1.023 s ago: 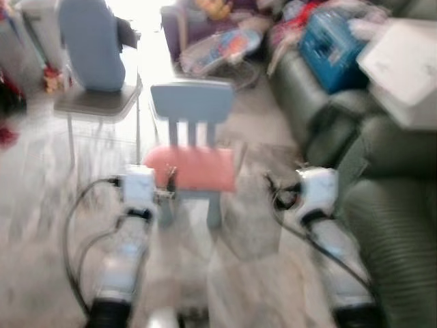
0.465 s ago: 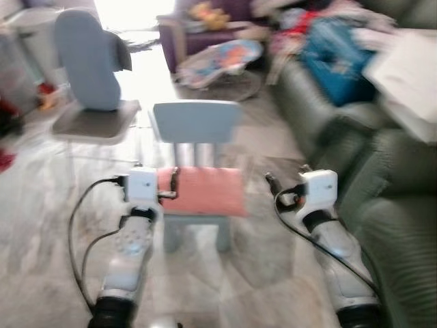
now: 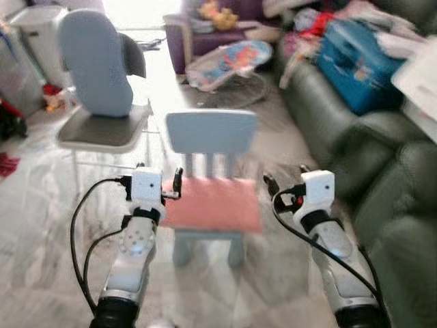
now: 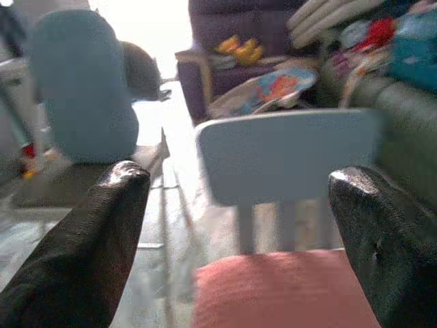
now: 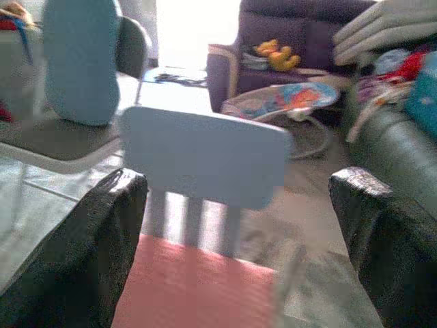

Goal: Move the pillow to the sofa

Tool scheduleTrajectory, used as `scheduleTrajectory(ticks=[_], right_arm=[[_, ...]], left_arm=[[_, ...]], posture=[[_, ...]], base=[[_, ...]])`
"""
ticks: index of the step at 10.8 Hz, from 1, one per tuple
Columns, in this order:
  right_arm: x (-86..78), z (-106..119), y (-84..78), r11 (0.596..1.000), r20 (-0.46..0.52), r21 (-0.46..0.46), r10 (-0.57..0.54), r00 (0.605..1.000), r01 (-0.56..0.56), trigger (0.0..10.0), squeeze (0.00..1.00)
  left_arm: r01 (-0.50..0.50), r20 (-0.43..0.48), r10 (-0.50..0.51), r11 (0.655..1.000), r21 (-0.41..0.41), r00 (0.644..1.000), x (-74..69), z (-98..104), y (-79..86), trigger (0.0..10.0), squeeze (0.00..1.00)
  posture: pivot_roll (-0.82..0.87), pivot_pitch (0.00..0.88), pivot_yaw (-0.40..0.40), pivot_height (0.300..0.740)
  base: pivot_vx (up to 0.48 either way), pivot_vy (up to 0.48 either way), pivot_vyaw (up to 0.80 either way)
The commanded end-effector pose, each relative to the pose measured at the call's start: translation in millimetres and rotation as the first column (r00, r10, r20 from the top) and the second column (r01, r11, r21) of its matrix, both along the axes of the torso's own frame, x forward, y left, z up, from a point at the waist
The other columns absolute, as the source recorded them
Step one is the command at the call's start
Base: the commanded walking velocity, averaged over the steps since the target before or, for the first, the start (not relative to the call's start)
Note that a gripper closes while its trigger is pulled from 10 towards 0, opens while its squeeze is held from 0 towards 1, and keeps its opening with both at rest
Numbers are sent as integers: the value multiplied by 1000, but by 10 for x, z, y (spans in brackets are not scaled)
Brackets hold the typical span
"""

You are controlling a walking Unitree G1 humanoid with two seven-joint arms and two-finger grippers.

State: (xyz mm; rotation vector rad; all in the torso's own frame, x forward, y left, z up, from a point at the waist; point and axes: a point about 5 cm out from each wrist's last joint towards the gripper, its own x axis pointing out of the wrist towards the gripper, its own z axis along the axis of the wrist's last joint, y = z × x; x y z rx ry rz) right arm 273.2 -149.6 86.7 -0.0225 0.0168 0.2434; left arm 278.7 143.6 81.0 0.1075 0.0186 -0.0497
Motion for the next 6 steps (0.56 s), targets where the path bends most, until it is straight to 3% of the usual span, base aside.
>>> scheduleTrajectory(ticks=[1,4,6], right_arm=[[28,64,5,1000,24,-8,5,1000,-4,10000,0],[32,54,20,1000,20,-10,10,1000,-10,10000,0],[38,54,32,1000,20,-14,16,1000,-16,10000,0]], left_arm=[[-6,2,6,1000,5,1000,9,10,32,10000,0],[-10,-3,10,1000,11,1000,1,-8,31,10000,0],[-10,-9,10,1000,5,1000,1,-17,24,10000,0]], posture=[[-27,16,-30,740],[-27,18,-31,740],[-27,17,-35,740]], base=[[465,0,0],[457,0,0],[293,0,0]])
